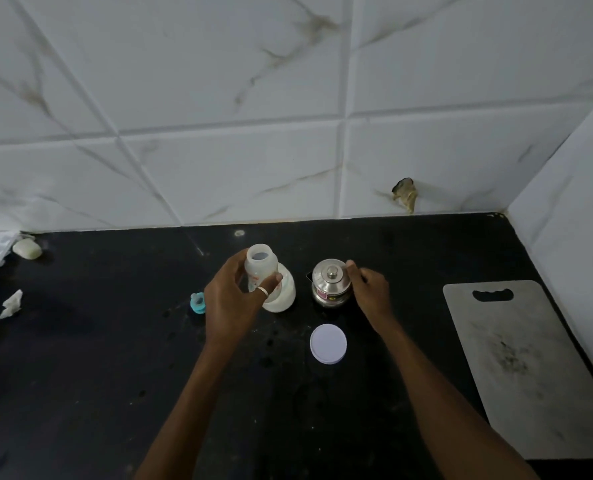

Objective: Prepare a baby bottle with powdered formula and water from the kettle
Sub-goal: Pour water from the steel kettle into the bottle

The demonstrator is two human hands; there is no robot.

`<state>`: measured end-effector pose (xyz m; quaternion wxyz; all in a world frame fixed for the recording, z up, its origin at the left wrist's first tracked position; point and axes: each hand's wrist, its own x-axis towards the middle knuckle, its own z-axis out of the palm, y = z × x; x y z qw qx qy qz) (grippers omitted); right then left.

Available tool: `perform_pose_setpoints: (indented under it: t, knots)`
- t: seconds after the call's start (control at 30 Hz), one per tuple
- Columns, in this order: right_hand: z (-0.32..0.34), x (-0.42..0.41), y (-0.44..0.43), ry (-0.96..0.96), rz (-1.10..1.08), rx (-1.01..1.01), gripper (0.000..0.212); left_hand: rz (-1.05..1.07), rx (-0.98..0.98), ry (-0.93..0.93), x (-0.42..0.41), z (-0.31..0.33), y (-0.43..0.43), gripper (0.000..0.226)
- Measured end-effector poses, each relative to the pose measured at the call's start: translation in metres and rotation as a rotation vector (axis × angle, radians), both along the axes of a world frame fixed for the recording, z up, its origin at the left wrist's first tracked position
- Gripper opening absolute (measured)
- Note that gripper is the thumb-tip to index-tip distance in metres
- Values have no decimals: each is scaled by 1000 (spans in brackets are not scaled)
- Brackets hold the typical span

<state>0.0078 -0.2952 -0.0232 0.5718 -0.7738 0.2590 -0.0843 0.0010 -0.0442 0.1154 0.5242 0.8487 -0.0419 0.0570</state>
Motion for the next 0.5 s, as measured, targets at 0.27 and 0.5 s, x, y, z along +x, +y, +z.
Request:
perform_pose_setpoints:
  t: [0.27, 0.5]
  knots:
    - [3, 0, 9, -40, -57, 314, 47, 31, -47, 12, -5, 5, 8, 54]
    - [65, 6, 19, -148, -88, 459, 49, 61, -45, -16, 2, 19, 16, 52]
